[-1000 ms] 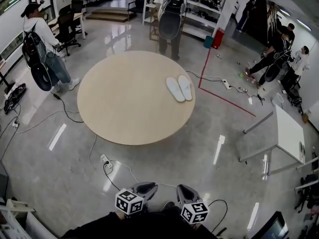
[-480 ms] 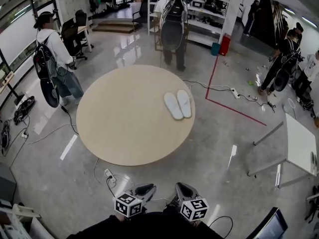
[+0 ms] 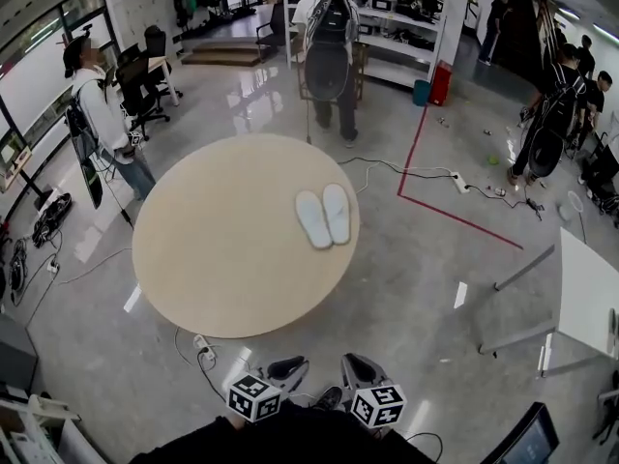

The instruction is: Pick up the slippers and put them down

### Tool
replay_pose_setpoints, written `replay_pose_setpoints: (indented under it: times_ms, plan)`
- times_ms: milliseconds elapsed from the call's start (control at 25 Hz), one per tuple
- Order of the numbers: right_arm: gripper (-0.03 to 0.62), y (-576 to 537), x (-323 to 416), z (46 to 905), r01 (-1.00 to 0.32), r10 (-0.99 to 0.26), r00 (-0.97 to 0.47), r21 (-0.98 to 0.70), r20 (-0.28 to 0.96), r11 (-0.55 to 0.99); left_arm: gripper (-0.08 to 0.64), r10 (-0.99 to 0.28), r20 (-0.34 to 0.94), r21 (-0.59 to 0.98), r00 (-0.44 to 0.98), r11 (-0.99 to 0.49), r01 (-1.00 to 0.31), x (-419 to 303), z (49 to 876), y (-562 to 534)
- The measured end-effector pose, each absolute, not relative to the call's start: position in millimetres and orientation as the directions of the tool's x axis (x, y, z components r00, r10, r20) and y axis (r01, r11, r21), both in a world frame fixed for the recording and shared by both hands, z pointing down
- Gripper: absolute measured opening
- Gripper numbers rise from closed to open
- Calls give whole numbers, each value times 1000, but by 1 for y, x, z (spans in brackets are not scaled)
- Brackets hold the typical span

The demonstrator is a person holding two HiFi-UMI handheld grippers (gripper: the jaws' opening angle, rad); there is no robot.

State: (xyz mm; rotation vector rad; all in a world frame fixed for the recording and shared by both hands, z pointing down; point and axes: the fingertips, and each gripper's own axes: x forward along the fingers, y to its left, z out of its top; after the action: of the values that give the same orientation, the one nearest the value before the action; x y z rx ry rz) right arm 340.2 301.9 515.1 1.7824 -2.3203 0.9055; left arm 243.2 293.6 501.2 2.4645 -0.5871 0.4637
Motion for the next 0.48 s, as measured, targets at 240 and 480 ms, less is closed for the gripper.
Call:
replay_pose_setpoints:
  times_ms: [240, 480]
  plan:
    - [34, 290, 370, 532, -889, -841, -326, -443, 431, 118, 67, -311, 465, 435, 829, -735, -519, 271, 509, 278]
    - [33, 259, 375, 541, -888, -820, -349, -440, 454, 134, 67, -316, 480, 464, 818, -700, -542, 279, 524, 243]
